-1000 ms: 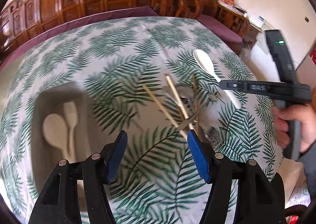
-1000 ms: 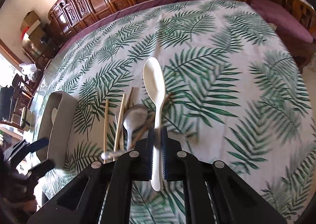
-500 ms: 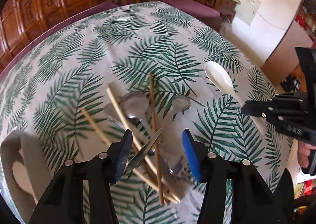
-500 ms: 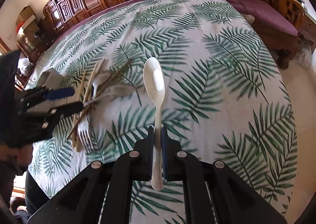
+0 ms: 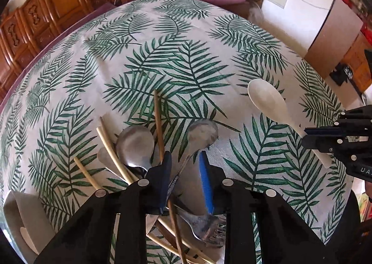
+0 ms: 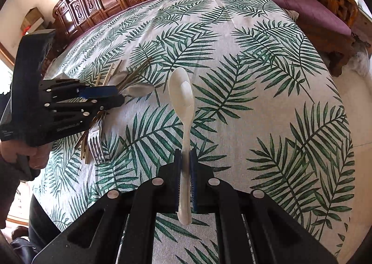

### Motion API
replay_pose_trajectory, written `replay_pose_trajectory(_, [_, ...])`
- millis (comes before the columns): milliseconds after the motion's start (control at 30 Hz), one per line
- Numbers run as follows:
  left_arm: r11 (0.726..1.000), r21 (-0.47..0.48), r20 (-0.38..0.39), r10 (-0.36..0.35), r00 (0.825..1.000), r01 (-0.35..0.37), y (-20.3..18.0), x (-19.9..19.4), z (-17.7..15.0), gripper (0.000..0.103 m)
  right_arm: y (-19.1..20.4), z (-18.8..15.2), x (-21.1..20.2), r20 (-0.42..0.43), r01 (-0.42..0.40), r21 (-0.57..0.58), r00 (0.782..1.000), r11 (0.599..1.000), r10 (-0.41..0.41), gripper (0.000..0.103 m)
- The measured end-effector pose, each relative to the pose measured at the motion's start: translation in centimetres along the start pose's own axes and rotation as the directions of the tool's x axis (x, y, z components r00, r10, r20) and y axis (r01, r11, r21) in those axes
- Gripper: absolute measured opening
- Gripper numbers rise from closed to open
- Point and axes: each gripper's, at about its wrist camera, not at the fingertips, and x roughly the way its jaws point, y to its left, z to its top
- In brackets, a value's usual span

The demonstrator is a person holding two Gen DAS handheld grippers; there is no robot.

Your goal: Organize utensils

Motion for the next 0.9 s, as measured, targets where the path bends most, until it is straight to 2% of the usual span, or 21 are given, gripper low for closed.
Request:
replay_pose_trajectory(200, [1.000,0.016,-0.031,0.011,0.999,-0.011,-0.3,0.9,0.0,0.021,-0.3,-0.2,0.3,-0.006,-0.003,0.009,1.000,1.000,0.003,0.009])
replay_pose_trajectory(333, [1.000,-0.009,-0.022,-0.004,1.000,0.003,-0.2,0.4,-0.1,0.002,0.2,-0.4,0.3,-0.005,0.000,0.002,1.000,1.000,0.000,0.009])
replay_pose_trajectory(633, [0.997,-0.072,0.041,-0.012,0.999,0.015,0.0,-3.1,-0.4,0.001,2.4,-0.6,-0.7,0.015,-0.002,-0.007,1.000,1.000,0.002,0.009])
replay_pose_trajectory(900, [0.990,-0.141,0.121,0.003,0.993,0.014,1.3,-8.3,-1.7,0.001,5.6,-0.6,-2.3,0.047,-0.016,-0.037,0.999,0.999,0.018,0.009])
